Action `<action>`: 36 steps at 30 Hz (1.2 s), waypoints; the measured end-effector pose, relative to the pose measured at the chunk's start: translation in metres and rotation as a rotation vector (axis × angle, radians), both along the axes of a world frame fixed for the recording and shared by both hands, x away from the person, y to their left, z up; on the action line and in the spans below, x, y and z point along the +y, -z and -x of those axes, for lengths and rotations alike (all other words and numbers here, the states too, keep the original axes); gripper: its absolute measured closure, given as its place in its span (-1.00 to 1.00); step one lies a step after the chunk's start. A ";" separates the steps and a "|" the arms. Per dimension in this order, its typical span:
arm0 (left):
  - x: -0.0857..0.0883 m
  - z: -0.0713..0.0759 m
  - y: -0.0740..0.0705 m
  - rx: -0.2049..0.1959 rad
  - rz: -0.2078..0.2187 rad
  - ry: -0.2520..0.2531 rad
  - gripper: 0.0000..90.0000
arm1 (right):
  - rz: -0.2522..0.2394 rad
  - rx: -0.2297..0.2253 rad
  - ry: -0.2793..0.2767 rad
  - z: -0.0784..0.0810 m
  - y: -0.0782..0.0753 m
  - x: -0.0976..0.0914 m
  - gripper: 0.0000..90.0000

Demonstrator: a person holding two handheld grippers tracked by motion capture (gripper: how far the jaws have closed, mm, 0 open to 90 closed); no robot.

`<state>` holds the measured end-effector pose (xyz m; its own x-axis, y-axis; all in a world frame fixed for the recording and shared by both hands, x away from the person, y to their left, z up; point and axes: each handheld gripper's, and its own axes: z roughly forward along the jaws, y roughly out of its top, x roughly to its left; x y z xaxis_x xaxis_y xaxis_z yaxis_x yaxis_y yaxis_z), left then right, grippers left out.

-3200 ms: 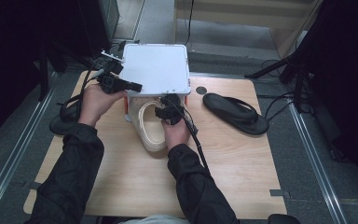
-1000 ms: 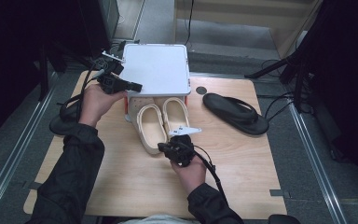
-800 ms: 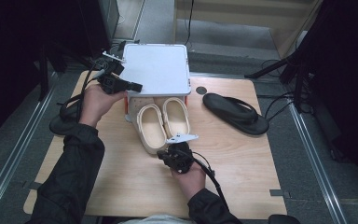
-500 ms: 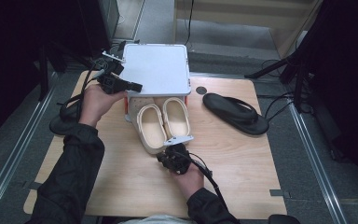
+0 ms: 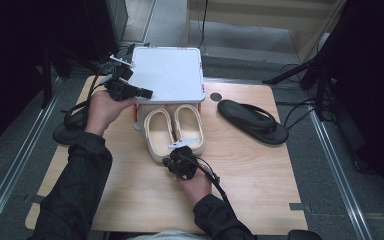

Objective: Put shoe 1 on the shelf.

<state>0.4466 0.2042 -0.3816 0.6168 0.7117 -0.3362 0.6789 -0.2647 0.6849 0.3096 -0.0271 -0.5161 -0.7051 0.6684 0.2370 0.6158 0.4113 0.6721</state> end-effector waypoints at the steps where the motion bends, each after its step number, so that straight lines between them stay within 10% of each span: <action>1: 0.000 0.000 0.000 0.000 0.001 0.000 1.00 | -0.011 0.006 0.003 -0.002 -0.001 0.002 1.00; 36: 0.001 -0.001 0.001 0.014 0.018 -0.010 1.00 | 0.040 -0.040 0.162 -0.089 -0.012 0.062 1.00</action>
<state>0.4474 0.2053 -0.3824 0.6046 0.7116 -0.3577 0.6911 -0.2454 0.6799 0.3986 0.0350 -0.5038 -0.5955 0.7827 0.1813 0.6492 0.3359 0.6824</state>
